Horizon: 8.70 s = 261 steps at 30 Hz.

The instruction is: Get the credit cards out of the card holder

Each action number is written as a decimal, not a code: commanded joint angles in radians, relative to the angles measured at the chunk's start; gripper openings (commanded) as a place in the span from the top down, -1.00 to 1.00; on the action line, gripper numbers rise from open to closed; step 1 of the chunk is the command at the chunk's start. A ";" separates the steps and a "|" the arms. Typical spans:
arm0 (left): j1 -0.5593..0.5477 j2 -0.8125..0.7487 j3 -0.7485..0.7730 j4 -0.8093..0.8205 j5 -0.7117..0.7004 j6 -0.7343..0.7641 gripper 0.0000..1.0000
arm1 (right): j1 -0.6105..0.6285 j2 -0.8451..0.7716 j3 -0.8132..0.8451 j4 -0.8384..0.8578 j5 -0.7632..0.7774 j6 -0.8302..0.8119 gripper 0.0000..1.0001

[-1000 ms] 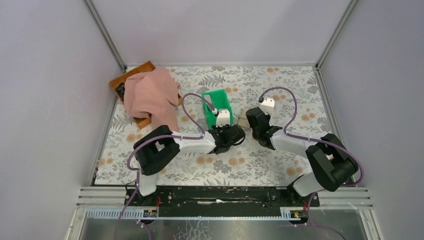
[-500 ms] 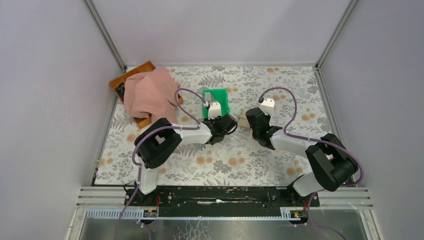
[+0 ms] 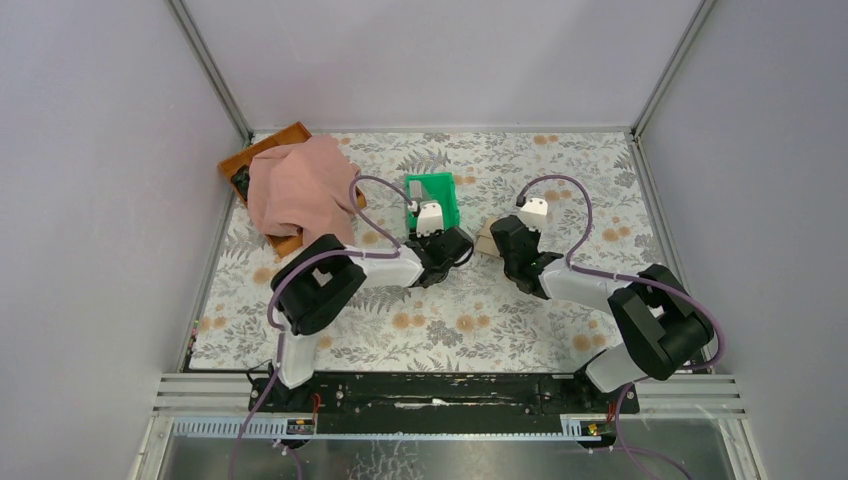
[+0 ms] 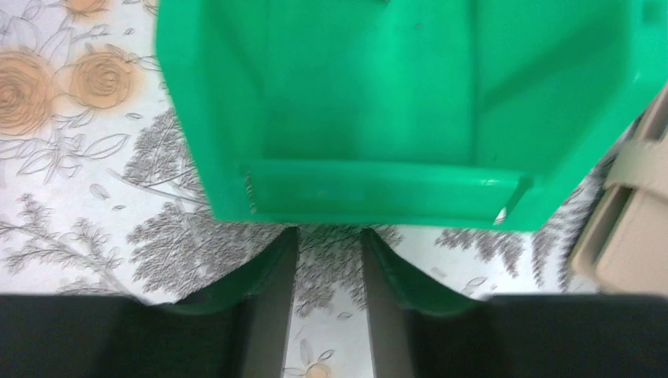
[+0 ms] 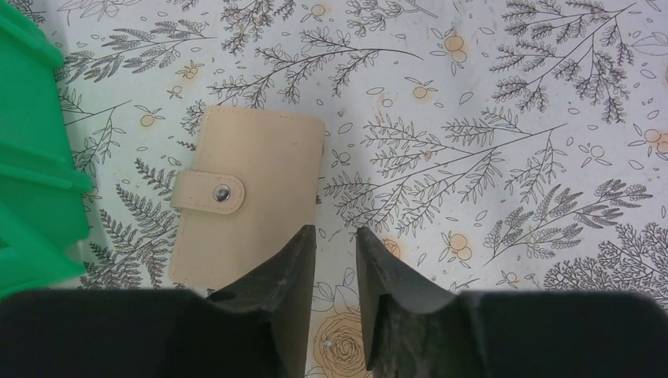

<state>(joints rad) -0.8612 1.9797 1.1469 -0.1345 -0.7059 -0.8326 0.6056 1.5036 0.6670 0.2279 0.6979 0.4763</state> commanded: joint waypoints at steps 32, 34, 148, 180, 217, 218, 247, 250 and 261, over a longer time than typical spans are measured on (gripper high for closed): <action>0.146 -0.599 -0.352 0.169 0.115 0.147 -0.92 | -0.067 0.303 0.259 -0.150 -0.271 -0.065 0.92; 0.146 -0.599 -0.362 0.185 0.135 0.144 -0.91 | -0.062 0.248 0.192 -0.148 -0.296 -0.045 0.97; -0.030 -0.057 -0.226 0.802 1.145 0.866 1.00 | -0.140 -0.510 -0.386 -0.259 -0.524 0.244 0.83; -0.025 -0.258 -0.286 0.817 0.964 0.770 1.00 | -0.140 -0.734 -0.291 -0.384 -0.574 0.162 0.32; -0.036 -0.520 -0.702 0.750 0.670 0.563 1.00 | 0.010 -0.285 -0.172 -0.033 -0.725 0.104 0.21; -0.036 -0.508 -0.691 0.734 0.657 0.561 1.00 | 0.010 -0.284 -0.169 -0.037 -0.723 0.099 0.21; -0.040 -0.330 -0.627 0.703 0.569 0.550 1.00 | 0.010 -0.210 -0.183 -0.068 -0.647 0.054 -0.06; -0.039 -0.330 -0.630 0.708 0.562 0.553 1.00 | 0.010 -0.210 -0.181 -0.077 -0.630 0.052 -0.06; -0.040 -0.332 -0.624 0.696 0.580 0.550 1.00 | 0.010 -0.201 -0.195 -0.032 -0.710 0.064 -0.06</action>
<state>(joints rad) -0.8967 1.6352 0.5224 0.5529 -0.1131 -0.2829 0.6079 1.3121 0.4751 0.1665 0.0257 0.5415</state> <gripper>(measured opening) 0.033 0.532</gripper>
